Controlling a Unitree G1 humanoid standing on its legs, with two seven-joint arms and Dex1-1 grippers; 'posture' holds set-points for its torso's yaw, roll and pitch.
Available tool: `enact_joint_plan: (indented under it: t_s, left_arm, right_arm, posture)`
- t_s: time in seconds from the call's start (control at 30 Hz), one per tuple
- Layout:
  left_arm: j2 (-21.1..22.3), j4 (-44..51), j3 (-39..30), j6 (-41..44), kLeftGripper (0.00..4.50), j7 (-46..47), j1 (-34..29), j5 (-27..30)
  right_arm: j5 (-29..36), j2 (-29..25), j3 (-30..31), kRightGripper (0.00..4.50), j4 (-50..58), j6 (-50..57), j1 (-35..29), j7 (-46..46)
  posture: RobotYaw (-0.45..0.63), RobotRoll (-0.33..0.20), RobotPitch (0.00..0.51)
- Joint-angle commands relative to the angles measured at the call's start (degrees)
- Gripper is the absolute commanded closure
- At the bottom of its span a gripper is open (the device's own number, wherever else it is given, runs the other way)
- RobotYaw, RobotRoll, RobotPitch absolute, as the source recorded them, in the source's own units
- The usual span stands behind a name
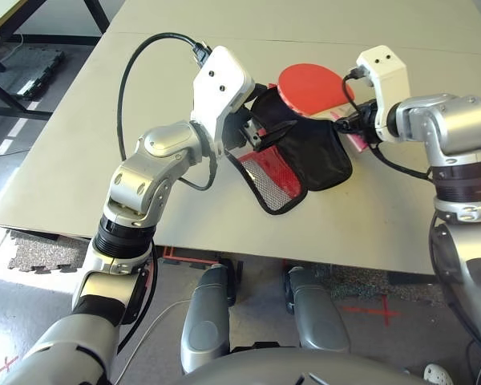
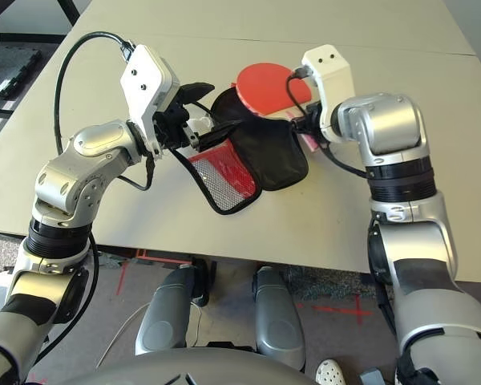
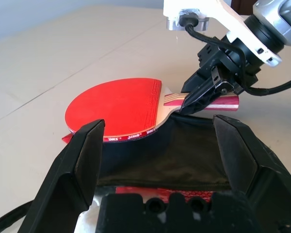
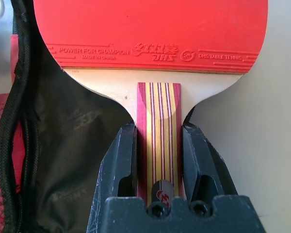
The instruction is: Store the ping-pong paddle in its case and zip it.
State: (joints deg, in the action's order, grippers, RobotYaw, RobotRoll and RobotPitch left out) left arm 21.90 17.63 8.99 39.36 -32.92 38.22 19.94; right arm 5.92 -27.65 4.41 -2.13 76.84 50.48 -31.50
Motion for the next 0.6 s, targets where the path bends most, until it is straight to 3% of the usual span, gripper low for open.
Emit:
enact_joint_plan:
  t_s: [0.03, 0.6]
  left_arm:
    - [0.66, 1.98, 0.26, 1.06, 0.00, 0.02, -0.50, -0.34]
    - [2.57, 3.42, 0.63, 2.01, 0.00, -0.24, -0.84, -0.53]
  right_arm:
    - [1.07, 1.09, 0.46, 3.36, 2.27, 0.55, -1.47, 1.69]
    - [2.98, 6.19, 3.07, 3.36, 0.75, -0.13, -3.11, 5.67]
  posture:
    - [0.07, 0.000, 0.229]
    - [0.09, 0.000, 0.226]
